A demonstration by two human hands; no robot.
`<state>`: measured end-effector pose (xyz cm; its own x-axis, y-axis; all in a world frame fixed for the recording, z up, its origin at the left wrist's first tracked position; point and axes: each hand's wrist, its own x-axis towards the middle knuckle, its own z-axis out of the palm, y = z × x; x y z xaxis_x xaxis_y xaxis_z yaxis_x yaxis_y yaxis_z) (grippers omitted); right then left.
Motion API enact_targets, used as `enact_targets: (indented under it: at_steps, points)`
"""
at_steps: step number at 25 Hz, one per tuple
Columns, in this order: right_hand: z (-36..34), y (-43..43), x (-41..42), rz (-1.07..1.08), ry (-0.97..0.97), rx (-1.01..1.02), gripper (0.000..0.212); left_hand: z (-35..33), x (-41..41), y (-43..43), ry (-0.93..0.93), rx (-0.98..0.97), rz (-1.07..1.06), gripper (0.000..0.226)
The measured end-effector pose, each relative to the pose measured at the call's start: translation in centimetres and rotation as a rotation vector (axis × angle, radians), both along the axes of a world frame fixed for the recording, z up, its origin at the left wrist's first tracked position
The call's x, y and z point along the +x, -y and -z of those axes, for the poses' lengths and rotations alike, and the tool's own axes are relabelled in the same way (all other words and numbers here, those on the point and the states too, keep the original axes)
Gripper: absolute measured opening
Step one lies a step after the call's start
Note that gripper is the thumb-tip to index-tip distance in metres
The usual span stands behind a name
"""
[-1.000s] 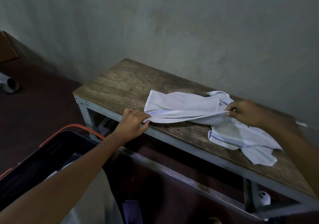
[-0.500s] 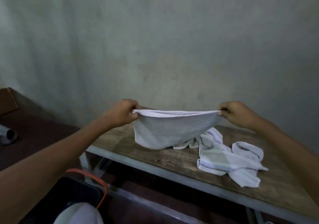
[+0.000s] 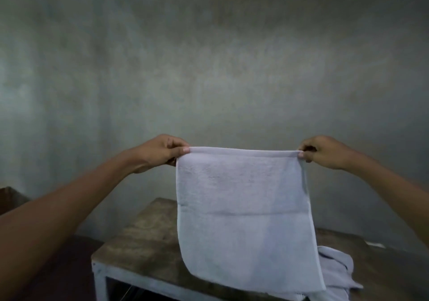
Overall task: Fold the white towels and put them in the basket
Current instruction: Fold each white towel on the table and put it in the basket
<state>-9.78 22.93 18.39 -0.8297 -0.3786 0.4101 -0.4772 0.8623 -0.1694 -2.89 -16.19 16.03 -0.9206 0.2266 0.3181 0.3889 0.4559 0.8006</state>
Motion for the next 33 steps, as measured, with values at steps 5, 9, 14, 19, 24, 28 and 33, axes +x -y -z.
enact_targets:
  at_steps: [5, 9, 14, 19, 24, 28, 33]
  points:
    - [-1.5, -0.1, 1.2, -0.013, -0.027, 0.063, 0.008, -0.2, 1.0, 0.3, 0.017, -0.096, -0.011, 0.009]
    - [-1.7, 0.4, 1.5, -0.008, -0.049, 0.144, 0.019, 0.9, 1.4, 0.2, 0.072, -0.173, 0.080, 0.011]
    - [-1.1, 1.1, 2.0, -0.014, -0.031, 0.195, 0.039, 2.8, 1.1, -0.3, -0.080, -0.609, 0.025, 0.015]
    - [-0.4, 1.3, 1.4, -0.006, -0.041, 0.211, 0.019, 3.3, 1.7, -0.4, -0.009, -0.674, 0.021, 0.015]
    - [0.9, 1.9, 1.6, -0.021, -0.027, 0.223, 0.006, 4.9, 1.7, -1.6, -0.103, -1.001, -0.055, 0.023]
    - [1.3, 1.3, 1.3, -0.002, -0.036, 0.208, 0.012, 5.1, 0.9, -1.5, -0.352, -0.860, -0.279, 0.024]
    - [2.0, 1.5, 2.4, -0.025, 0.007, 0.207, 0.013, 11.6, 0.3, -3.7, -0.179, -0.705, -0.227, 0.028]
